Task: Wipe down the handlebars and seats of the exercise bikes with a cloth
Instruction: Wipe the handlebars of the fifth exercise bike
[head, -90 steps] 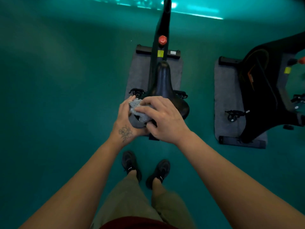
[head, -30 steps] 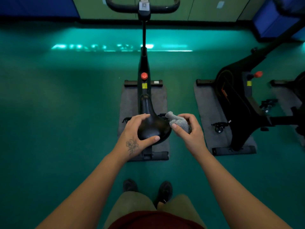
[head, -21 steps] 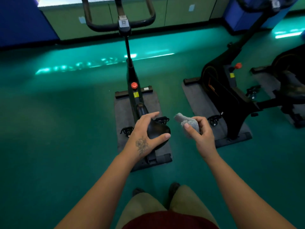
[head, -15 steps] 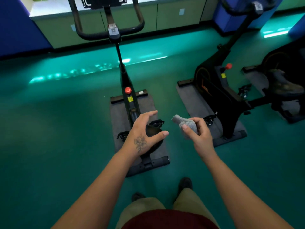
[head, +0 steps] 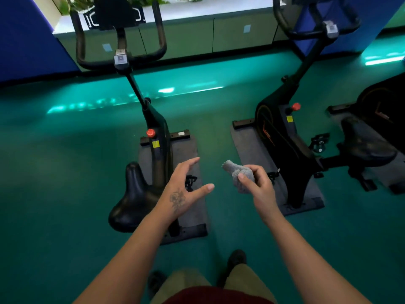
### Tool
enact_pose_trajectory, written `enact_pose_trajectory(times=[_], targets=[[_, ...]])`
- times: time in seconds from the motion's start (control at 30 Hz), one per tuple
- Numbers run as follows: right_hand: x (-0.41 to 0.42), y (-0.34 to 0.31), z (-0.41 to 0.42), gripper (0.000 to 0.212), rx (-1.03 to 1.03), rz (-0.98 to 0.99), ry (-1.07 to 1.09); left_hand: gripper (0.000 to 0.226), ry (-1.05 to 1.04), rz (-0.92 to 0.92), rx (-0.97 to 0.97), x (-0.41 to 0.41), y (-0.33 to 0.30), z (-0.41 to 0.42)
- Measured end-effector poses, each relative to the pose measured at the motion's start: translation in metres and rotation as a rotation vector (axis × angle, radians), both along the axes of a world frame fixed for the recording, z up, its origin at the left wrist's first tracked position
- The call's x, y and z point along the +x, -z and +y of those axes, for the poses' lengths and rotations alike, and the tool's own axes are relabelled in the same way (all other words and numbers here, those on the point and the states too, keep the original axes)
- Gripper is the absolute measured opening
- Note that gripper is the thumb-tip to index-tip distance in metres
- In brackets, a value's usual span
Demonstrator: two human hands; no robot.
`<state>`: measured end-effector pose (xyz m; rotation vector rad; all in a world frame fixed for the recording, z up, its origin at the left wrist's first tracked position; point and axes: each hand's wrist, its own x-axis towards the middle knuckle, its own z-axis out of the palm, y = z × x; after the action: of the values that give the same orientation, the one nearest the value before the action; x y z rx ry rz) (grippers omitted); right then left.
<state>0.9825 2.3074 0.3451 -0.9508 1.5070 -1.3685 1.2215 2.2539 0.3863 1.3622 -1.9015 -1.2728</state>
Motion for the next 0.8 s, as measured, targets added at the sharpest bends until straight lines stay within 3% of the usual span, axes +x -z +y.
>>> enact_pose_trajectory(times=[0.5,0.8], targets=[[-0.102,-0.011,-0.075,0.046,0.011,-0.028,-0.160,0.080,-0.141,-0.001,0.018,-0.091,-0.014,-0.048],[-0.122,-0.021,-0.171,0.043,-0.009,0.075,-0.167,0.078,-0.215,0.104,0.009,-0.116,0.002,-0.138]])
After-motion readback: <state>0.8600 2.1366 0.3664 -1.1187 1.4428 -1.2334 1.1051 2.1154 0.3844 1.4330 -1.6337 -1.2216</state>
